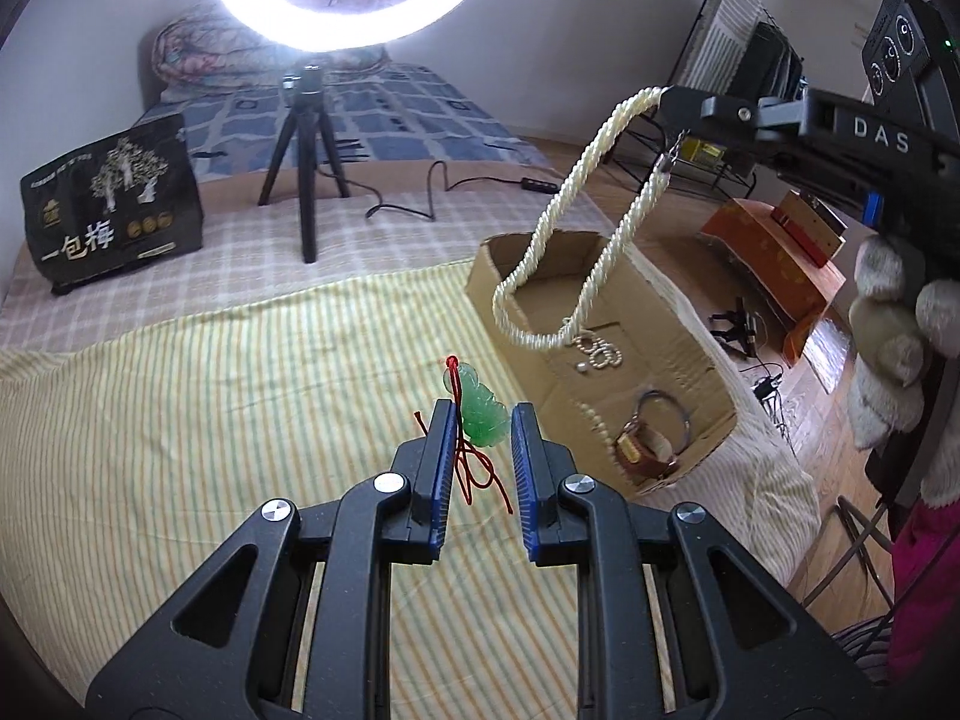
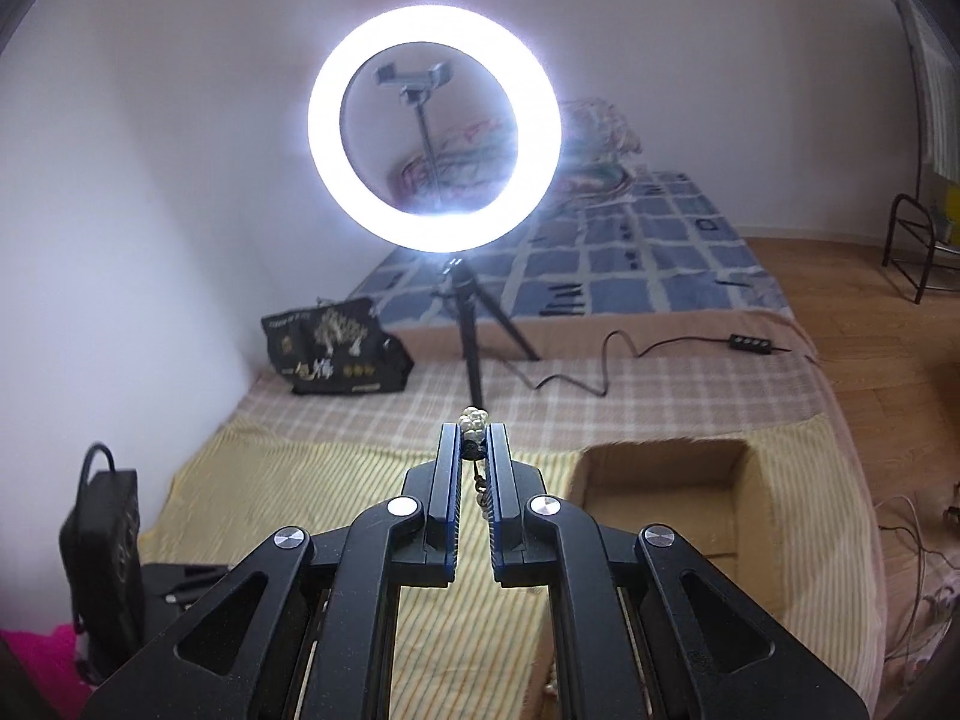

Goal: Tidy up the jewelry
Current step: 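Lift the pendant and necklace and carry both over the cardboard box, then lower the pendant and necklace into the box and open both grippers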

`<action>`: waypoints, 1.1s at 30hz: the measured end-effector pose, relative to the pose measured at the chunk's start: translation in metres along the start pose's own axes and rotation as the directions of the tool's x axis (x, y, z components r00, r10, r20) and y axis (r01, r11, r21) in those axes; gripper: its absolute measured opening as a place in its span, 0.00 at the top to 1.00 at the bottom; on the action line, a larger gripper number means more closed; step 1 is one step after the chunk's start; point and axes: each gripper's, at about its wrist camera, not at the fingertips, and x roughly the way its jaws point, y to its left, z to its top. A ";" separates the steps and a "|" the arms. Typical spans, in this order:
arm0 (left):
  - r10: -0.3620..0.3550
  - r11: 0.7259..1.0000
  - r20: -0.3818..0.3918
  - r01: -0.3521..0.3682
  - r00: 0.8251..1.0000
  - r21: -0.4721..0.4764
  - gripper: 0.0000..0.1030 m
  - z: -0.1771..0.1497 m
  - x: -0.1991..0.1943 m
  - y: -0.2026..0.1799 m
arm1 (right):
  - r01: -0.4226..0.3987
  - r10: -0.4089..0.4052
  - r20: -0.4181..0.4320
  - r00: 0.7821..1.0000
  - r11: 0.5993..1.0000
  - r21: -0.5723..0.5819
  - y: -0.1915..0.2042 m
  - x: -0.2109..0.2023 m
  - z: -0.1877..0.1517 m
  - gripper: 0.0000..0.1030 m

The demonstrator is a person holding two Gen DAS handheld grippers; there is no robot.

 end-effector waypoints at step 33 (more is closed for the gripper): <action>-0.052 0.997 -0.021 0.053 0.998 0.055 0.83 0.042 0.096 -0.066 | 0.173 -0.165 -0.089 0.982 0.981 0.090 -0.104 -0.025 -0.035 0.94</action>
